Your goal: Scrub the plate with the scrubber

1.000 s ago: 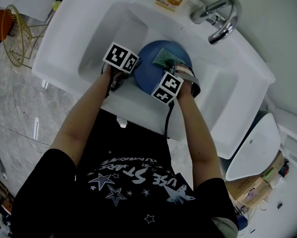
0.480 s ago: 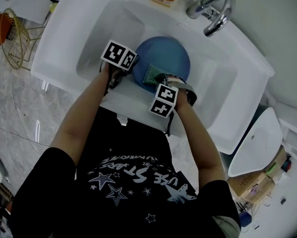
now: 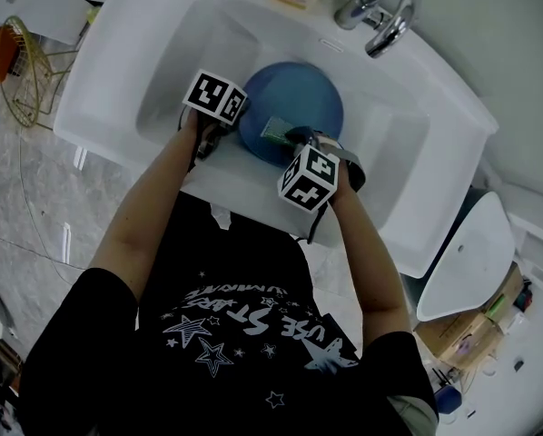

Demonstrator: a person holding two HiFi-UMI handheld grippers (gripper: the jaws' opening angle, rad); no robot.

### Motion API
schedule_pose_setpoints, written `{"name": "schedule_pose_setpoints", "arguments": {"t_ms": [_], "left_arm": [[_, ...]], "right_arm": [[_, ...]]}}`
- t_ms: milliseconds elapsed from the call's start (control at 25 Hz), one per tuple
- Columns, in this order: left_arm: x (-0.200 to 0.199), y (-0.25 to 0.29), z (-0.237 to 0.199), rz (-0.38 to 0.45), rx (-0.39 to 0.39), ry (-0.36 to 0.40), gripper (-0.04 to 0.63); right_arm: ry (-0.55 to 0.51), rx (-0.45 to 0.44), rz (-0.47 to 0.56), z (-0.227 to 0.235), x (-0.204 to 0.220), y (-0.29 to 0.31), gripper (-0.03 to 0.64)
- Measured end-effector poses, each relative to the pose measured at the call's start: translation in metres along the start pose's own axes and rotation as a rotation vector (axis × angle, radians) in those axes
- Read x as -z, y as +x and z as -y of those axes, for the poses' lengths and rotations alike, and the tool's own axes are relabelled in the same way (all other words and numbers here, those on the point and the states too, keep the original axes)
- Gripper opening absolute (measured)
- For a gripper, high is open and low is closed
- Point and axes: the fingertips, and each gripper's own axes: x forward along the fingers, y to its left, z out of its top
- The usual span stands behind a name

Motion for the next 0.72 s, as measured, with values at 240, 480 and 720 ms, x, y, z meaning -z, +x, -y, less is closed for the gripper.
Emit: {"name": "schedule_pose_setpoints", "arguments": {"t_ms": [240,480,720], "left_arm": [[-0.001,0.001,0.0,0.0,-0.001,0.001,0.064],[0.0,0.001,0.0,-0.002,-0.004,0.001,0.064],[-0.001,0.001,0.002,0.001,0.0,-0.001,0.066]], "right_arm": [[-0.04,0.223,0.03,0.045,-0.001,-0.007,0.103],[-0.174,0.432,-0.017,0.095,0.003,0.012,0.101],[-0.169,0.404,-0.043,0.104,0.008,0.036,0.103]]}}
